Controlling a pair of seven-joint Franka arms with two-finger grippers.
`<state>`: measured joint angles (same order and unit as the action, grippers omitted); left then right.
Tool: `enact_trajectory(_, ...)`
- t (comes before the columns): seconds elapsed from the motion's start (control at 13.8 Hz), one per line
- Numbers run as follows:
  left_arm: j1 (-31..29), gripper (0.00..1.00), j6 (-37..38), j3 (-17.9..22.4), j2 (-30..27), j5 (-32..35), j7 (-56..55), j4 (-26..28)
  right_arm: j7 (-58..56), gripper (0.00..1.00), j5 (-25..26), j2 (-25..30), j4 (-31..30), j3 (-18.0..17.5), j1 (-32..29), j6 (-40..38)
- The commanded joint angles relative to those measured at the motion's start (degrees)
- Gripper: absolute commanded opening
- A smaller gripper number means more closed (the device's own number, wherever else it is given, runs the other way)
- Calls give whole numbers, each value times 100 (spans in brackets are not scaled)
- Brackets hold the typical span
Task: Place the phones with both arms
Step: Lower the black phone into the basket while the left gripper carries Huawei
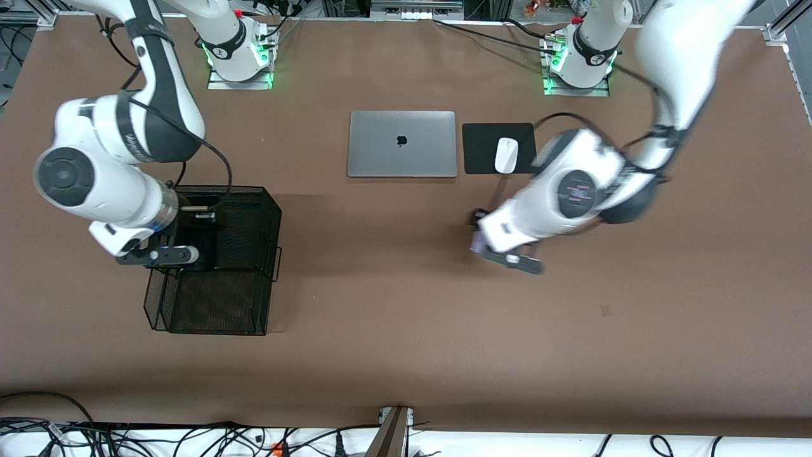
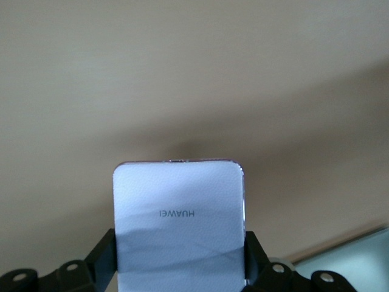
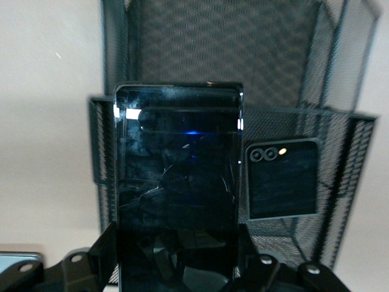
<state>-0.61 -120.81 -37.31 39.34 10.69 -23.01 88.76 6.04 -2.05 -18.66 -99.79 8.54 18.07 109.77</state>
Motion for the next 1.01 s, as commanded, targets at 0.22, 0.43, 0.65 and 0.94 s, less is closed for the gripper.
enact_trajectory(0.22,2272,35,-1645,1689,767,-50,-1476,-351,-42,1,-164,363,-1112,-54,65,659)
enact_trajectory(0.43,3117,36,-2262,2376,1014,-41,-2093,-342,-24,85,-190,91,-1069,-46,57,836)
enact_trajectory(0.65,3173,100,-2272,2457,989,-67,-2102,-351,2,100,-190,55,-780,-37,57,748)
enact_trajectory(0.94,2787,100,-1361,2431,392,-41,-2032,-342,-16,100,-181,108,-43,33,48,162)
